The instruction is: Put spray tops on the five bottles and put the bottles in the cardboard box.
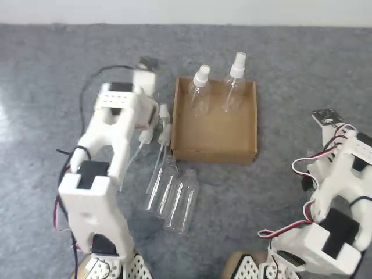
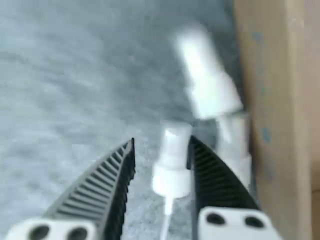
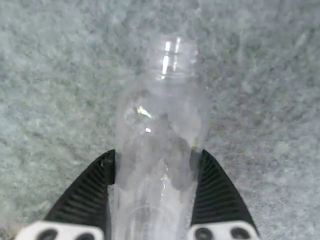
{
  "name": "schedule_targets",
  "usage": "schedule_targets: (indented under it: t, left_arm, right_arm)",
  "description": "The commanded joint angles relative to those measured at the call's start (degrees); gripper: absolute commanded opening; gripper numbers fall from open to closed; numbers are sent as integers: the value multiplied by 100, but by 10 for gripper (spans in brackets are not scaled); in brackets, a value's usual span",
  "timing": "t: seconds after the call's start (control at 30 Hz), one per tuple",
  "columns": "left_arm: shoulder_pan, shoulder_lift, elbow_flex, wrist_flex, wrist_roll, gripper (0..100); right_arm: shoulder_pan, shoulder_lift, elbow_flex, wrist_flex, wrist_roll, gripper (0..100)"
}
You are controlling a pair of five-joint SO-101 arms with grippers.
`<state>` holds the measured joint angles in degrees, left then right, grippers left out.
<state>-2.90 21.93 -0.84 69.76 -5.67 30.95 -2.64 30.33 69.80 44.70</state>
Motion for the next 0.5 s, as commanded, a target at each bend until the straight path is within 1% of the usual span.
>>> schedule_targets:
  t: [0.0, 0.1, 0.2, 0.37, 0.47]
  left_arm:
    - [-18, -651, -532, 255, 79, 197]
    - [26, -545, -479, 290, 53, 197]
    - [26, -220, -444, 264, -176, 196]
    - [53, 220, -453, 264, -229, 196]
    - [70, 308, -453, 255, -387, 196]
  right_arm:
    - [66, -92, -343, -84, 53, 6]
    - [66, -92, -343, -66, 53, 6]
    - [66, -92, -343, -66, 53, 6]
    - [66, -48, -343, -66, 53, 6]
    - [66, -48, -343, -57, 53, 6]
